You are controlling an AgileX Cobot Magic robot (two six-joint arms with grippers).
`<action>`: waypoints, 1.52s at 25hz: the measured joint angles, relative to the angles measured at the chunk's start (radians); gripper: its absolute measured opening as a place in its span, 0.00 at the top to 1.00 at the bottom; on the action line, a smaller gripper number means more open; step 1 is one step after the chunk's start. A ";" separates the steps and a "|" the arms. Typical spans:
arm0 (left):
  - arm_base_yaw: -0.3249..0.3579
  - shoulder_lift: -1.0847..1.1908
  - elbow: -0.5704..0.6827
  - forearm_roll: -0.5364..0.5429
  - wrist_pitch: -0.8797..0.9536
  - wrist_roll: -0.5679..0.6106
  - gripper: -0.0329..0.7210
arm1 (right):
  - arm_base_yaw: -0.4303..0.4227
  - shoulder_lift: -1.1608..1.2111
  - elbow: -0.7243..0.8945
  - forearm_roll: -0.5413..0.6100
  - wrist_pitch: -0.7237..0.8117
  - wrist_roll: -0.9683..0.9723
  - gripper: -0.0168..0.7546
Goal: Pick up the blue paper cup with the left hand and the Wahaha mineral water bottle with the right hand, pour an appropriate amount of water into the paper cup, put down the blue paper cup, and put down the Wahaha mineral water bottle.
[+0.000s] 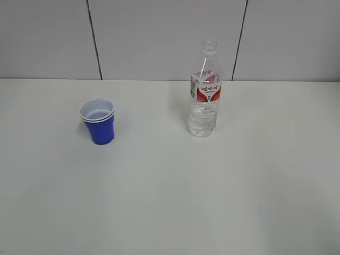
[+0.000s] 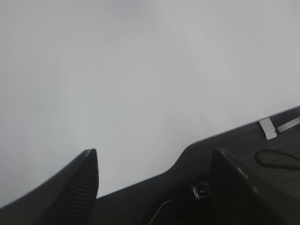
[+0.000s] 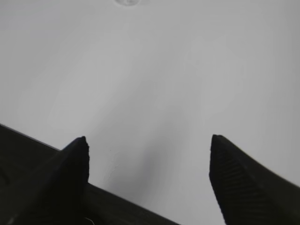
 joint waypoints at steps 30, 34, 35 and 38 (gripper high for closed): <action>0.000 0.000 0.032 -0.018 -0.094 0.044 0.28 | 0.000 -0.002 0.086 0.042 -0.021 -0.071 0.22; 0.000 0.000 0.032 -0.018 -0.094 0.044 0.28 | 0.000 -0.002 0.086 0.052 -0.021 -0.084 0.22; 0.000 0.000 0.032 -0.018 -0.094 0.044 0.28 | 0.000 -0.002 0.086 0.052 -0.021 -0.085 0.22; 0.000 0.000 0.032 -0.018 -0.094 0.044 0.28 | 0.000 -0.002 0.086 0.052 -0.021 -0.087 0.22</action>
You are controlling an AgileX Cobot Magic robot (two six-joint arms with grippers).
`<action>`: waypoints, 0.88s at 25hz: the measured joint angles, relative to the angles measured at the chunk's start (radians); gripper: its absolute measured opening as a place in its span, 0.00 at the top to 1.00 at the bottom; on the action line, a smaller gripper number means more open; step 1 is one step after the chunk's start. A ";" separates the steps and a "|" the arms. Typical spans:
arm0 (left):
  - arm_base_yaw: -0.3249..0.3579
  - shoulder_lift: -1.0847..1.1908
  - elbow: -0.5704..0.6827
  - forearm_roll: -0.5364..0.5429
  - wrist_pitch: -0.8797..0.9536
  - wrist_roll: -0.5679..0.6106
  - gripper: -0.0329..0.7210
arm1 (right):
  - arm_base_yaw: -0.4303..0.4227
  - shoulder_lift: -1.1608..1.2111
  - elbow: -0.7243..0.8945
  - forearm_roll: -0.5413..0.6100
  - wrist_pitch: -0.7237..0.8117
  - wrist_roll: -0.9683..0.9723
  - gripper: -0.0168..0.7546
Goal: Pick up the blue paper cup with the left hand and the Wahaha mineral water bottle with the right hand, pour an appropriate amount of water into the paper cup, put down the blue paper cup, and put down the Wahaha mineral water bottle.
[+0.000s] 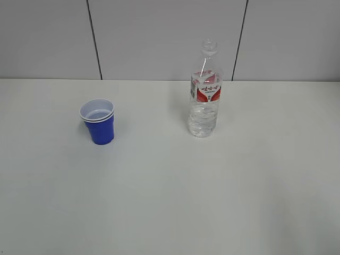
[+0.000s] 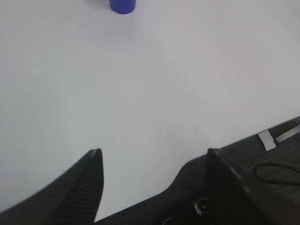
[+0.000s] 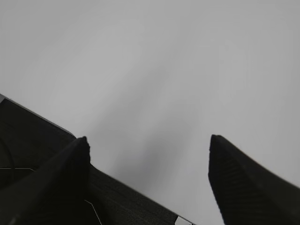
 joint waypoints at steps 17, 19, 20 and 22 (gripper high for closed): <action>0.045 -0.001 0.000 0.000 0.000 0.000 0.30 | -0.029 -0.007 0.000 0.000 0.000 -0.002 0.22; 0.113 -0.002 0.000 0.000 0.000 0.000 0.30 | -0.083 -0.007 0.000 0.000 0.000 -0.002 0.22; 0.158 -0.004 0.000 0.000 0.000 0.001 0.30 | -0.124 -0.007 0.000 0.000 0.000 -0.002 0.22; 0.247 -0.016 0.000 0.000 -0.001 0.001 0.30 | -0.215 -0.013 0.000 -0.002 0.000 -0.002 0.22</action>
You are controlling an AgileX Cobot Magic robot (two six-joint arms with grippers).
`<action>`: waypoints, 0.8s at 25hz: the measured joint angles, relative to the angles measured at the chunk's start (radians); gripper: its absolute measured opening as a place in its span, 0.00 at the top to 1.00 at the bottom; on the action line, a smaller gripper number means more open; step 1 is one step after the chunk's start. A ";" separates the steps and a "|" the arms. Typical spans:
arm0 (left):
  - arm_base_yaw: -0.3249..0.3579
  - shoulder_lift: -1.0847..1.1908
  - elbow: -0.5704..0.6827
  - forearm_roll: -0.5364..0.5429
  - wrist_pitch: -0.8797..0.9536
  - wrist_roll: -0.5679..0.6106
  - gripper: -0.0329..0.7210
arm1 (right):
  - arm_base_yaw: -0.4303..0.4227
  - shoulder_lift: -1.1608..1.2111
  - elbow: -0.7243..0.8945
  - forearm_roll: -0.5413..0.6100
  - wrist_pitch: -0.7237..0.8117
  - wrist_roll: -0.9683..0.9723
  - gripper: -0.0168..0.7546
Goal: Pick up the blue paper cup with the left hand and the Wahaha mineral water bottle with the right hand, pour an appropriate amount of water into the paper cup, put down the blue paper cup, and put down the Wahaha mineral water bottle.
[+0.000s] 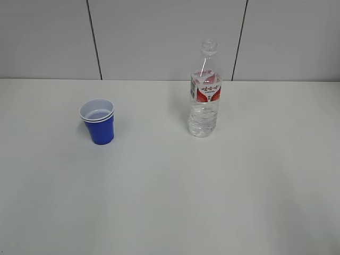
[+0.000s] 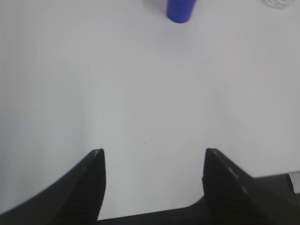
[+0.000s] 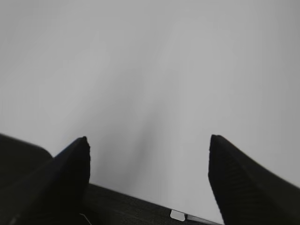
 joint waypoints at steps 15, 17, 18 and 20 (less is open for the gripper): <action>0.169 -0.228 0.000 0.000 0.002 0.002 0.31 | -0.213 -0.183 0.000 -0.027 0.002 0.000 0.22; 0.169 -0.228 0.000 0.000 0.000 0.002 0.31 | -0.213 -0.183 0.000 -0.030 0.002 0.000 0.22; 0.169 -0.228 0.000 0.000 0.000 0.002 0.31 | -0.213 -0.183 0.000 -0.030 0.002 0.000 0.22; 0.169 -0.228 0.000 0.000 0.000 0.002 0.31 | -0.213 -0.183 0.000 -0.032 0.002 0.000 0.22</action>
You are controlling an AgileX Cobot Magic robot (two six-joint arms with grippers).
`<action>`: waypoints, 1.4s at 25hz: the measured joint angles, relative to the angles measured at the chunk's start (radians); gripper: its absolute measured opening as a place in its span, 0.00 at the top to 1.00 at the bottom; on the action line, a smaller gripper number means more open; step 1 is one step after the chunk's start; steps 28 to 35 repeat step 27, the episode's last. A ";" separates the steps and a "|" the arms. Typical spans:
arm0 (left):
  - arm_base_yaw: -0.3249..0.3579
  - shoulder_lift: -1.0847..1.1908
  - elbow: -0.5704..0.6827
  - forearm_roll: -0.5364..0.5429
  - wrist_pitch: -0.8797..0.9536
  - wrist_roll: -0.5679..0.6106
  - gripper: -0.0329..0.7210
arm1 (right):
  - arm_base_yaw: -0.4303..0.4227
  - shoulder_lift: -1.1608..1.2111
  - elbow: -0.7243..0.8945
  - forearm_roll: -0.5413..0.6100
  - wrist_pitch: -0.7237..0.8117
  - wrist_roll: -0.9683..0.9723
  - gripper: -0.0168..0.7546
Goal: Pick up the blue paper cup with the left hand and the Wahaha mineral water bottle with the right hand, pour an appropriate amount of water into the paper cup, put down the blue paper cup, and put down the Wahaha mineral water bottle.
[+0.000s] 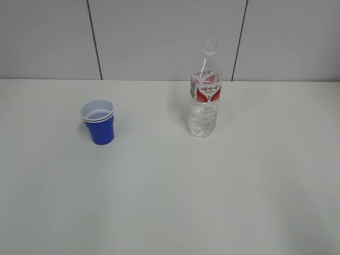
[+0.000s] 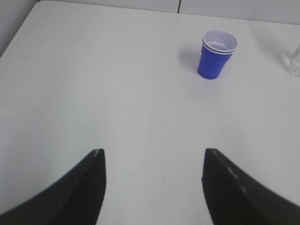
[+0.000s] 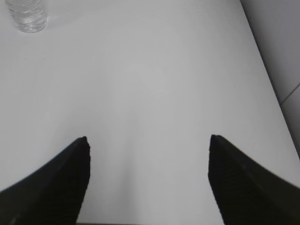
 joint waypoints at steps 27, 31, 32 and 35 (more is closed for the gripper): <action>0.000 0.000 0.000 0.000 0.000 0.000 0.31 | 0.000 0.000 0.000 -0.007 0.000 0.000 0.22; 0.000 0.000 0.000 0.000 0.000 0.000 0.31 | 0.000 0.000 0.000 -0.007 0.000 0.000 0.22; 0.000 0.000 0.000 0.000 0.000 0.000 0.31 | 0.000 0.000 0.000 -0.007 0.000 0.000 0.22; 0.000 0.000 0.000 0.000 0.000 0.000 0.31 | 0.000 0.000 0.000 -0.007 0.000 0.000 0.22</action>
